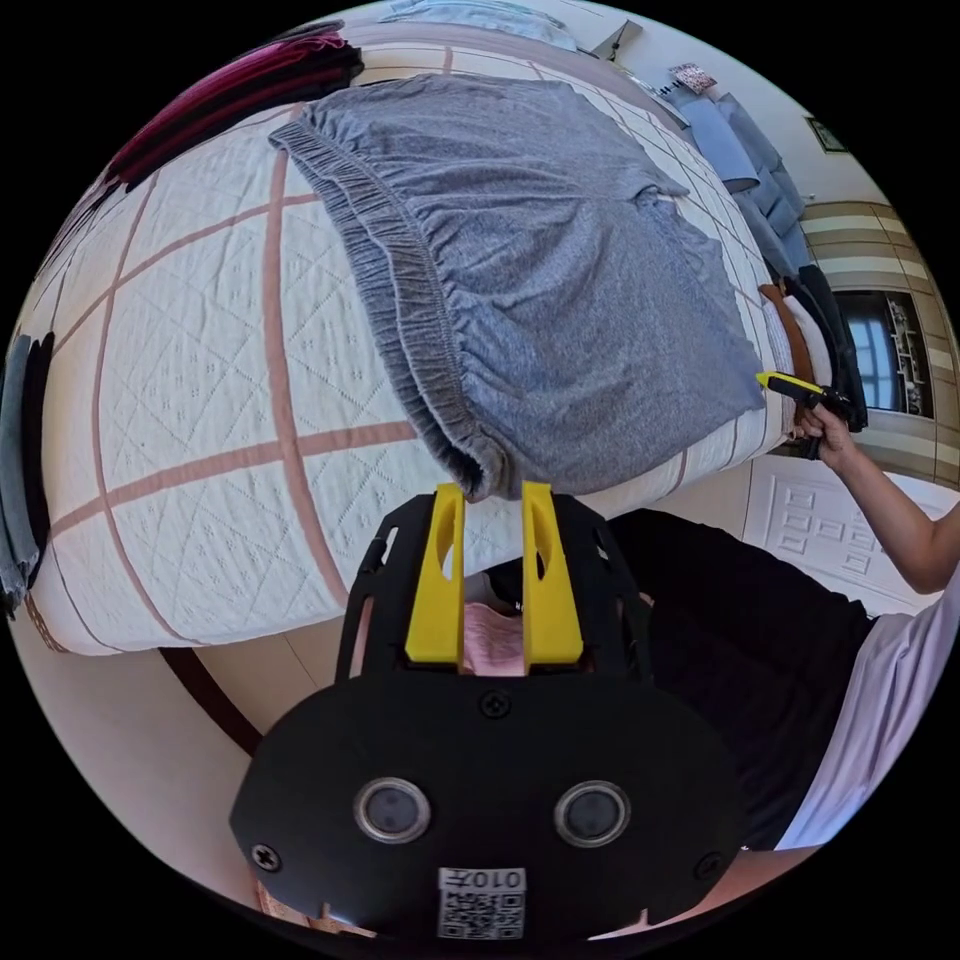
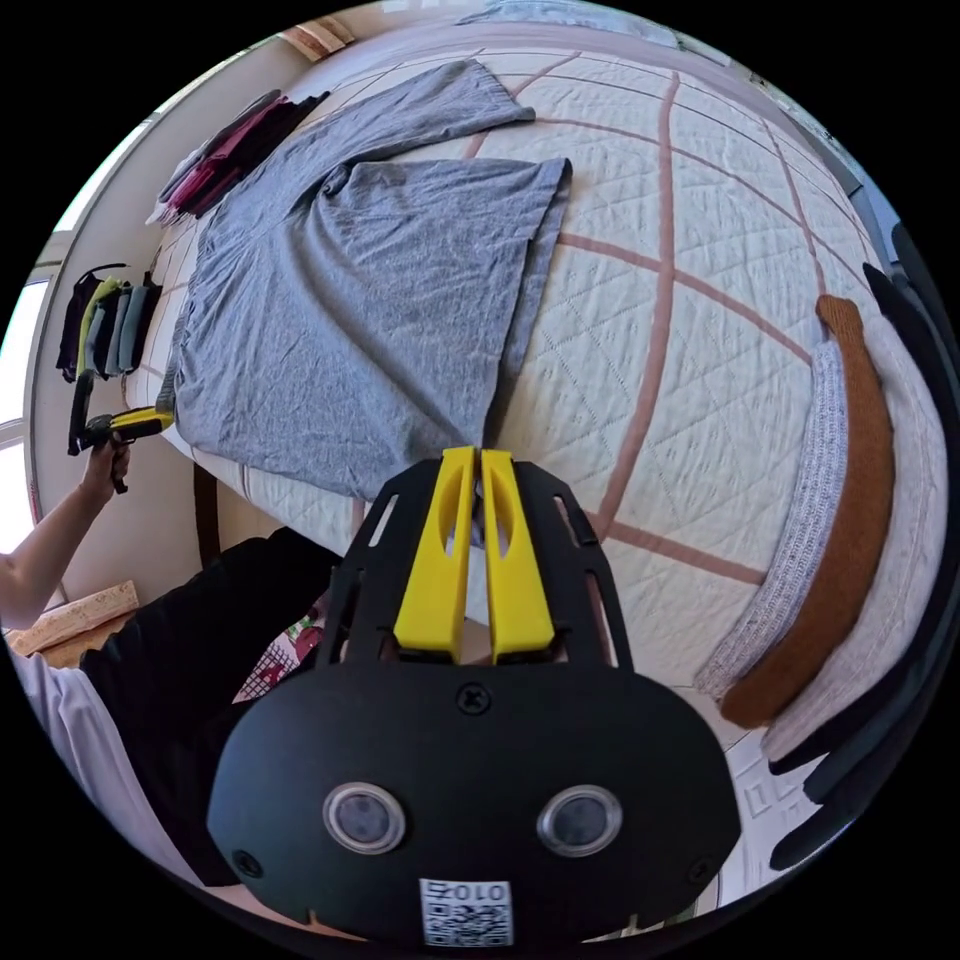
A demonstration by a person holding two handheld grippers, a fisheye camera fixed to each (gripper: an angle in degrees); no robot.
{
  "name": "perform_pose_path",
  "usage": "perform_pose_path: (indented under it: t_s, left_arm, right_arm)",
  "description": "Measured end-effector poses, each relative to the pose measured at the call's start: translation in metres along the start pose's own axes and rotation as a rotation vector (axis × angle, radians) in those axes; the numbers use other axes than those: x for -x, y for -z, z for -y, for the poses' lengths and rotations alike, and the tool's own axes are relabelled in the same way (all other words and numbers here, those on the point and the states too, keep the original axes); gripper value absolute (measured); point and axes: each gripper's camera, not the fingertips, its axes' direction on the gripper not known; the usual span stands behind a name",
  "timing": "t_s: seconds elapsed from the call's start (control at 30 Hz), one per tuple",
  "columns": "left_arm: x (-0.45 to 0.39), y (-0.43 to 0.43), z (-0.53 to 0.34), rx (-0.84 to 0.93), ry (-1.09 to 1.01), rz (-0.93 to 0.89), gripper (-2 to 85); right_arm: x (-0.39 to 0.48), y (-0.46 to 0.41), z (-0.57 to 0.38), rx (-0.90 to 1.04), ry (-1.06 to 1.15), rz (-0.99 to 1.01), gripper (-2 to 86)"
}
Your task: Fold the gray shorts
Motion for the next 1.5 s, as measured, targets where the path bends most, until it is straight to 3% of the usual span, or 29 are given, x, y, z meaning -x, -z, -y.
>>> perform_pose_path:
  t_s: [0.2,0.37,0.6,0.73,0.9,1.2,1.37,1.5]
  left_arm:
    - [0.012,0.001,-0.005,0.002,0.019,-0.015,7.7]
    - [0.01,0.017,-0.017,-0.022,-0.017,0.04,9.3]
    - [0.023,0.026,-0.023,-0.054,0.01,0.071,10.1]
    - [0.025,0.016,-0.012,0.002,0.006,0.031,6.8]
    - [0.049,0.021,-0.028,-0.048,0.114,-0.134,2.7]
    - [0.071,0.019,-0.072,-0.083,0.246,-0.163,2.5]
    - [0.069,0.029,-0.093,-0.119,0.269,-0.176,4.7]
    - [0.09,0.054,-0.137,-0.244,0.432,-0.185,5.5]
  right_arm:
    - [-0.032,-0.007,0.006,0.068,-0.036,-0.037,3.4]
    - [-0.046,0.023,-0.022,-0.057,-0.062,0.045,6.0]
    - [-0.051,0.005,-0.028,-0.008,-0.101,0.147,9.0]
    - [-0.04,0.006,-0.018,0.03,-0.139,0.024,5.7]
    - [-0.039,0.027,-0.021,0.09,-0.077,0.04,3.2]
    - [-0.042,0.028,-0.018,0.143,-0.055,0.064,2.4]
    - [-0.046,0.08,-0.038,0.073,-0.131,-0.033,2.8]
    - [-0.036,0.133,-0.013,-0.098,-0.097,-0.175,4.0]
